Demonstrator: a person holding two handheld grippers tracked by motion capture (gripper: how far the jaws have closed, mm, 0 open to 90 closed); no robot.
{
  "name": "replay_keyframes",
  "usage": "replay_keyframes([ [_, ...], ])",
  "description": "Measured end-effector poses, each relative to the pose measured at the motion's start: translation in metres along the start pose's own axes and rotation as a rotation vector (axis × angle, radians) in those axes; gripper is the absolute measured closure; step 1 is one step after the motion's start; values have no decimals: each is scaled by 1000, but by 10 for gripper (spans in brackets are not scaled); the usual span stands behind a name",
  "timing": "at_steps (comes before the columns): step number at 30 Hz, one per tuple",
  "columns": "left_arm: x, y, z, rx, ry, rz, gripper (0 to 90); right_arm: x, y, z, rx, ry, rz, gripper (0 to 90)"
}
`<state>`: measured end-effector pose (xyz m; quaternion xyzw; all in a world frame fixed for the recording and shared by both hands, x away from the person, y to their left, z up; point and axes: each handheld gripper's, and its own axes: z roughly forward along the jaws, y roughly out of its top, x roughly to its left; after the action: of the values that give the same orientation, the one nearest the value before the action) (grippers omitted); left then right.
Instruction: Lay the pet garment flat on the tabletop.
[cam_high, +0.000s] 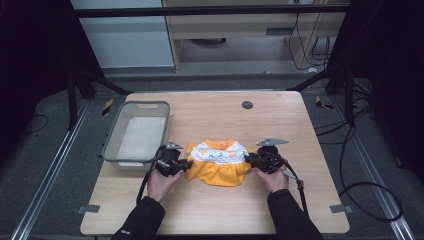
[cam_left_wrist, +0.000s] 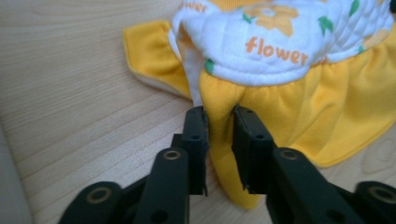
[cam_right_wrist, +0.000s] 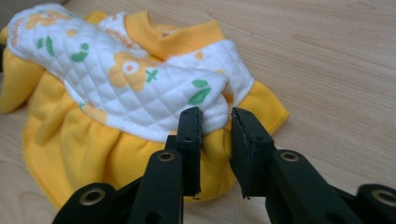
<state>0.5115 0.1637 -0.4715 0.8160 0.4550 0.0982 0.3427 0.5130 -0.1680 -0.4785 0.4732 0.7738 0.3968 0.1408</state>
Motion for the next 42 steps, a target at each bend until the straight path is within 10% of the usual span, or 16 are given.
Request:
replay_keyframes([
  [8,-4,-6,-23,-86,36,97,401,0,0,-20,-81,-11,-52,598],
  [16,2,-37,-39,-68,25,130,364,-10,-19,-40,-93,25,-89,544],
  [29,-1,-37,-14,-59,-45,82,559,-3,-28,-8,-43,41,-155,523],
  [35,-5,-35,-6,-37,-67,68,847,3,-23,-11,-45,67,-174,800],
  [42,-10,-29,-26,-71,-94,98,881,8,-20,-30,-47,130,-154,834],
])
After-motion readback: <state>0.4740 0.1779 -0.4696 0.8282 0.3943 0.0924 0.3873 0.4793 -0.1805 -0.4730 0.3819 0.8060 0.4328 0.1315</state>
